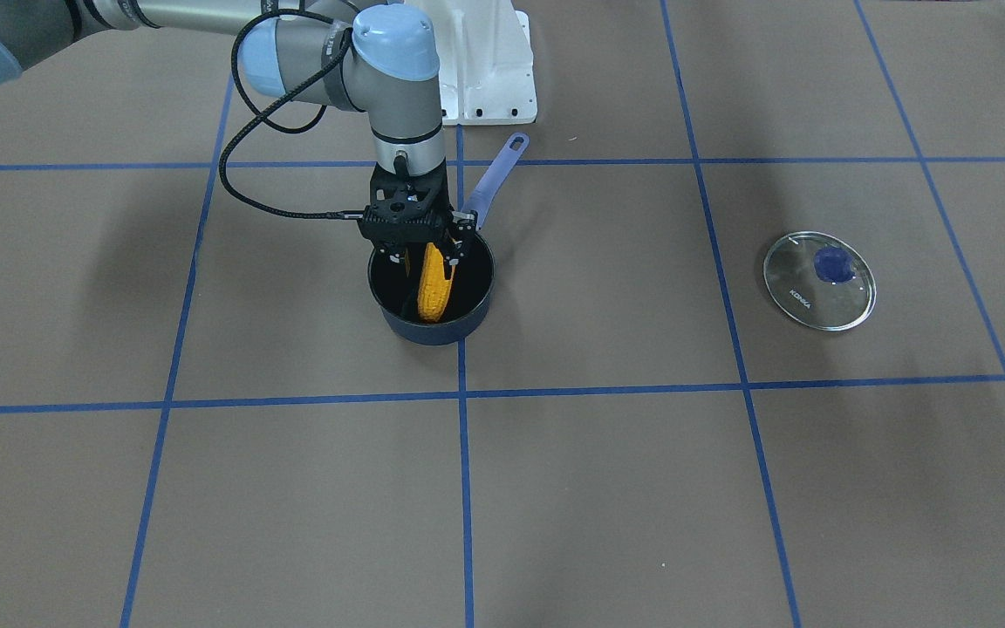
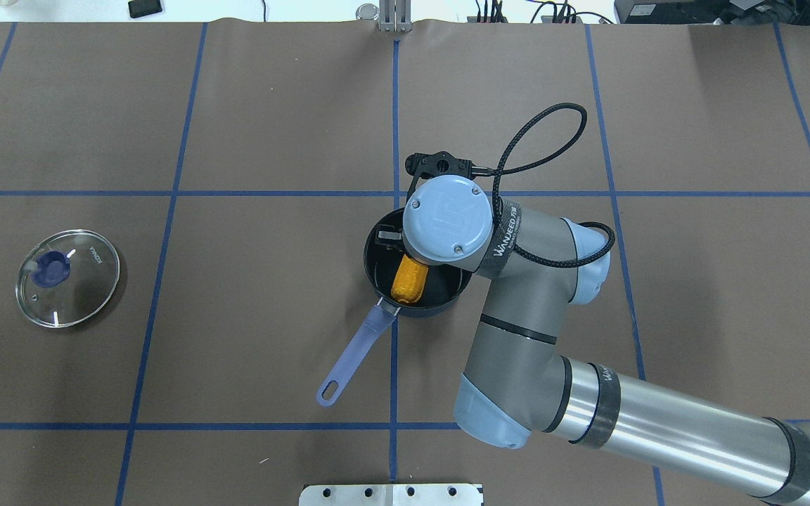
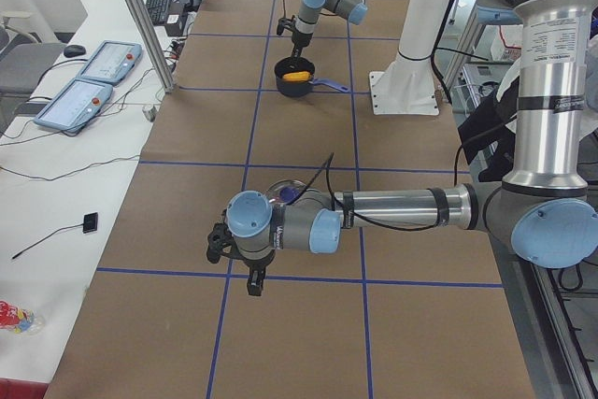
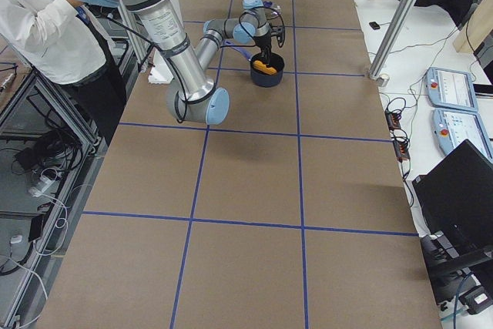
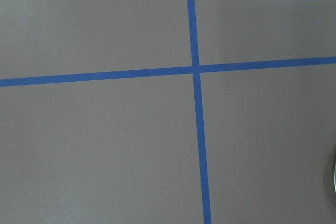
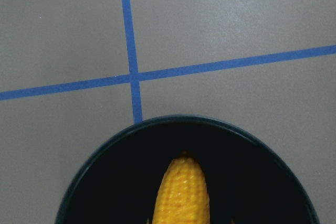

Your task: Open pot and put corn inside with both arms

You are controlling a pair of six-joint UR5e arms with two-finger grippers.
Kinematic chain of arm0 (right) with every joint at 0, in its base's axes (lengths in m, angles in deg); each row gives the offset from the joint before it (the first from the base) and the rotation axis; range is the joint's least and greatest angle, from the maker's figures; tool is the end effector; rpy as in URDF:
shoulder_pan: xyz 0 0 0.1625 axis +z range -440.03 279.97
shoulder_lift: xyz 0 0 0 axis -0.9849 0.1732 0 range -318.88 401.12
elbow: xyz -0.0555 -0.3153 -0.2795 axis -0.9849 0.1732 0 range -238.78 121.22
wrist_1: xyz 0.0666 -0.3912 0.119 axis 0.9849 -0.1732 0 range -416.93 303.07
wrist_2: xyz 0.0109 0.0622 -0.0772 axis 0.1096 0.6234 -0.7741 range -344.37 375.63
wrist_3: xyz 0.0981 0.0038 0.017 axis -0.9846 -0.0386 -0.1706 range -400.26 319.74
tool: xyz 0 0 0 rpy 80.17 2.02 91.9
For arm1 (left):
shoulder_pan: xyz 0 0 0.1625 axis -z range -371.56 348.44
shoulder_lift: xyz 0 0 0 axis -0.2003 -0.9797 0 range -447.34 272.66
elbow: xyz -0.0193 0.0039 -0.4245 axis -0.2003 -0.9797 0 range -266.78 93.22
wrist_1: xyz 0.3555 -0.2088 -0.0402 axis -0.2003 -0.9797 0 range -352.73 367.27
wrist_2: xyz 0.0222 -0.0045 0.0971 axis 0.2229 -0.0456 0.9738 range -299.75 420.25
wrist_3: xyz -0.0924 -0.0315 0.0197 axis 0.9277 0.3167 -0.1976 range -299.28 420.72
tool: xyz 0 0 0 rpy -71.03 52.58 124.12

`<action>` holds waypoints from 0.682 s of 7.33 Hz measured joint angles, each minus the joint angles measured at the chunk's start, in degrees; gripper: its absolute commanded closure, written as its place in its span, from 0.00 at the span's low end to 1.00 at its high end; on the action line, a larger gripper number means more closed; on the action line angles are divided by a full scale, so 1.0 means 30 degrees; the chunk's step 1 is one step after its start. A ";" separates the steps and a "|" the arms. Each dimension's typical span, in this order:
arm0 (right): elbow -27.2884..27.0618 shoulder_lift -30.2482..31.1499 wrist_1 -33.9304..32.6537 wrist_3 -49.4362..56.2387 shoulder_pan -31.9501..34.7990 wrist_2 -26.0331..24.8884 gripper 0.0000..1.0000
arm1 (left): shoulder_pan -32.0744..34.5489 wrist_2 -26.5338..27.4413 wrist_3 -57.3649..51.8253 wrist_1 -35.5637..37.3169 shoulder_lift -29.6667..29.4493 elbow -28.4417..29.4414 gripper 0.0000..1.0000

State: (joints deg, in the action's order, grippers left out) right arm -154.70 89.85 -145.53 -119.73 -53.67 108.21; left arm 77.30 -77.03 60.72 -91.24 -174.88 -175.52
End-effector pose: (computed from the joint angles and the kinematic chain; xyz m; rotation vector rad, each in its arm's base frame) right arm -0.5589 -0.4206 0.1852 0.2287 -0.8197 0.2401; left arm -0.0506 -0.4792 0.6715 0.0706 0.8257 0.0534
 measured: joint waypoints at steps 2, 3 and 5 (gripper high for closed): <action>-0.0245 0.0404 0.0359 0.0750 0.1117 0.1225 0.00 | 0.0000 0.0001 -0.0018 -0.0023 0.0182 0.0005 0.02; -0.0546 0.0997 0.0404 0.1611 0.2156 0.2173 0.00 | 0.0000 0.0006 -0.0060 -0.0085 0.0366 0.0010 0.02; -0.0866 0.3171 0.0412 0.5994 0.5430 0.5111 0.00 | 0.0016 0.0091 -0.0150 -0.0192 0.0849 0.0007 0.02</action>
State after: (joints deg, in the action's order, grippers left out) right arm -157.30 99.36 -144.30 -101.75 -37.38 123.55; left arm 77.35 -76.76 60.27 -91.82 -172.33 -175.50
